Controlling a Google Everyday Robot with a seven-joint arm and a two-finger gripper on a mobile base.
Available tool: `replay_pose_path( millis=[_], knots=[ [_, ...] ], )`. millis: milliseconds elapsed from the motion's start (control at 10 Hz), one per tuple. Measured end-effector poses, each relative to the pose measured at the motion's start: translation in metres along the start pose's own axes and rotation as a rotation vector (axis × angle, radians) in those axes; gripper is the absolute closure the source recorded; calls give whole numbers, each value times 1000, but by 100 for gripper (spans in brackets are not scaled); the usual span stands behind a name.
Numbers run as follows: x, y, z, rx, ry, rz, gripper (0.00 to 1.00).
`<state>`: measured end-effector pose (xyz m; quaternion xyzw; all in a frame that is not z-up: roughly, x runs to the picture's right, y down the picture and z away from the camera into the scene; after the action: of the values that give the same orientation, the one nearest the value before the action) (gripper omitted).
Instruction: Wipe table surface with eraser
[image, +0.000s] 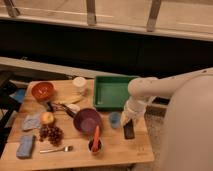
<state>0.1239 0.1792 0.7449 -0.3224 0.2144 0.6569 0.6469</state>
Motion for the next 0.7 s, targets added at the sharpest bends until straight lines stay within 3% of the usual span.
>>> replay_pose_path(
  millis=[100,700],
  knots=[
    [-2,5,4,7,4,-3,100],
    [20,-28,39,79,110,64,100]
  ],
)
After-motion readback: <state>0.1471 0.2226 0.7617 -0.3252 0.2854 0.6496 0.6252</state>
